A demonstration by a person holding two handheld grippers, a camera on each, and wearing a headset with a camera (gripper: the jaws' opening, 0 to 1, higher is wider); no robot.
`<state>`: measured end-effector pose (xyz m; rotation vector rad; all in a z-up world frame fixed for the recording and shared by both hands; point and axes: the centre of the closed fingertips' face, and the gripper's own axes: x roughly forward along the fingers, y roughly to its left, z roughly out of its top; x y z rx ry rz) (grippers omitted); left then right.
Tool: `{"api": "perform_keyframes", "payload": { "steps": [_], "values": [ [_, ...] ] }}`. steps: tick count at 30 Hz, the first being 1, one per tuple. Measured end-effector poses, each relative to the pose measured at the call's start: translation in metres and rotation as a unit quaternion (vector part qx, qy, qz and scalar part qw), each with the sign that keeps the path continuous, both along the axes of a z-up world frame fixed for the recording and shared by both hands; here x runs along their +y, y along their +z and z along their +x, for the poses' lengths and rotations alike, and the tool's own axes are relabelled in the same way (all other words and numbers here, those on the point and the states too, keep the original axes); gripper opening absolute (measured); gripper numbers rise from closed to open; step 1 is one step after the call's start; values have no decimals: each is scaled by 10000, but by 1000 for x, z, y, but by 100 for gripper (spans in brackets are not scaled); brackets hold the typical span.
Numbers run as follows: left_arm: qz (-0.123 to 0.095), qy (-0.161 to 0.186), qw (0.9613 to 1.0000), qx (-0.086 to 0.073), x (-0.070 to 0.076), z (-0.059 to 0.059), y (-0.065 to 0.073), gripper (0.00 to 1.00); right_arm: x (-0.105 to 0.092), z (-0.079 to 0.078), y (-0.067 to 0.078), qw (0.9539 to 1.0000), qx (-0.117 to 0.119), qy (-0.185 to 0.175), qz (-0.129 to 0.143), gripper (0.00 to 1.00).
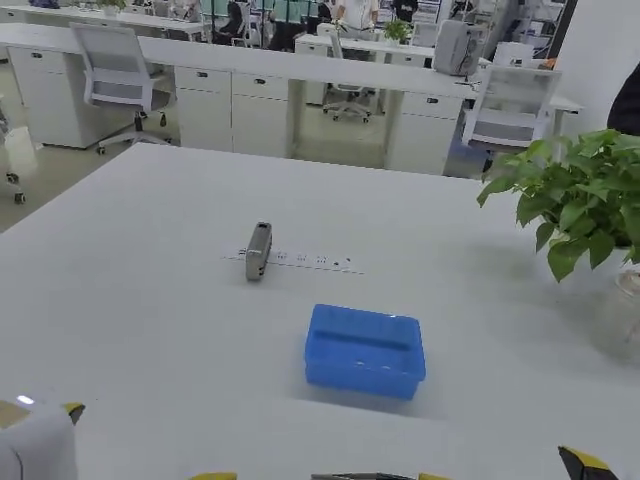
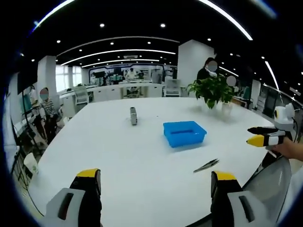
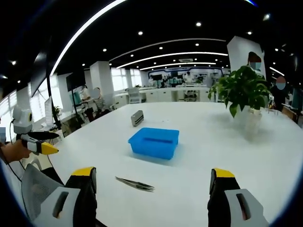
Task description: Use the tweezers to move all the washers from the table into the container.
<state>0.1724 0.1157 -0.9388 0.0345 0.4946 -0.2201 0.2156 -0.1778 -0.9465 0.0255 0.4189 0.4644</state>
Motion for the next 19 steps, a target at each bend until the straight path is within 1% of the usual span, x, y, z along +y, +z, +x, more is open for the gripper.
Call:
{"api": "perform_keyframes", "payload": {
  "steps": [2,5,8,10,12,16,17,19],
  "values": [
    [62,78,9999,-69,3,-3,0,99,-2,0,1,10000,-39,-39,-13,99],
    [5,104,9999,16,4,-7,-5,99,-4,0,0,9999,-10,-100,25,99],
    [47,76,9999,67,3,-10,-9,99,-4,-1,-2,9999,46,-94,44,99],
    [86,50,9999,119,3,-12,-11,99,-3,-1,-2,10000,29,-79,-23,99],
    [106,54,9998,127,2,-14,-12,99,-3,-1,-3,9999,23,-66,-76,98],
    [96,89,9997,212,2,-18,-18,99,-2,-1,-7,9998,103,-30,-164,98],
    [99,89,9996,255,2,-18,-20,99,-2,-2,-8,9998,129,-16,-174,98],
    [134,110,9994,297,3,-18,-22,99,-2,-1,-8,9997,158,-5,-172,98]
  ]
}}
